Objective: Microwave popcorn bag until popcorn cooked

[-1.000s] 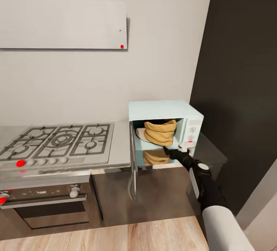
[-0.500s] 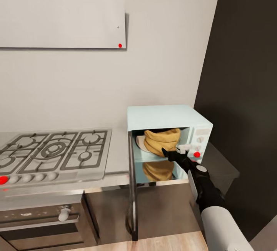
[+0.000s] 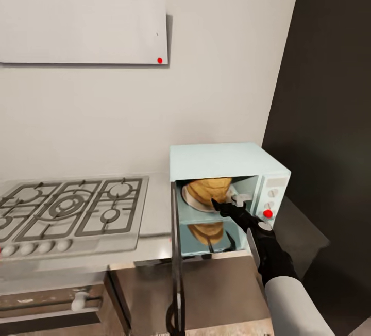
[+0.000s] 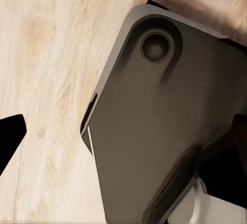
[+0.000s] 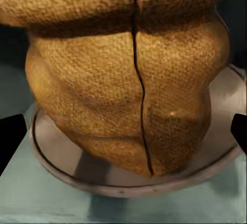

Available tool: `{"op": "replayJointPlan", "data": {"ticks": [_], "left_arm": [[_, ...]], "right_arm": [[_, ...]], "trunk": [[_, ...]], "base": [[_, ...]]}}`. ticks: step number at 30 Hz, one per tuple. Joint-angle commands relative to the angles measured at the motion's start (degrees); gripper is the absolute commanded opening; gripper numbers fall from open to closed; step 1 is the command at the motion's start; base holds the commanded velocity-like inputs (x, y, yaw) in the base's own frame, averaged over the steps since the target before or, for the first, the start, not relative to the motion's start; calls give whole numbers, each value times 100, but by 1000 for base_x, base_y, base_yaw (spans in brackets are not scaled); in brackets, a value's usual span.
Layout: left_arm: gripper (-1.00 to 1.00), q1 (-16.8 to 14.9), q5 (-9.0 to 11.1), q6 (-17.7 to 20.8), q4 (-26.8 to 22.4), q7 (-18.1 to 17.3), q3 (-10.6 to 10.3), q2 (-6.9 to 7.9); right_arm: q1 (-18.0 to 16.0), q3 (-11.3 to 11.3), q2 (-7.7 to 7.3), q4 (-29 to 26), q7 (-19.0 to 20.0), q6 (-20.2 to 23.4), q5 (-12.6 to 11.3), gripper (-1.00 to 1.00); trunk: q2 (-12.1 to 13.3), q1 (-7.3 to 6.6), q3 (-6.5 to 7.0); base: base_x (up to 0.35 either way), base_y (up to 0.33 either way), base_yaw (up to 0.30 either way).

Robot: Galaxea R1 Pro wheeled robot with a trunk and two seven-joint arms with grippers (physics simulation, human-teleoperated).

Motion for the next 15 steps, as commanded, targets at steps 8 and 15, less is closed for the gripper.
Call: {"op": "replayJointPlan", "data": {"ticks": [8,15], "left_arm": [[100,-4,24,-9,-4,18,10,-21],[100,-1,24,-9,-8,16,10,-21]], "right_arm": [[-5,-25,-21,-27,-7,43,87,100],[-5,-24,-21,-28,-21,77,101,100]], "trunk": [[-6,-2,-8],[-6,-2,-8]], "base": [[-334,0,0],[-340,0,0]]}}
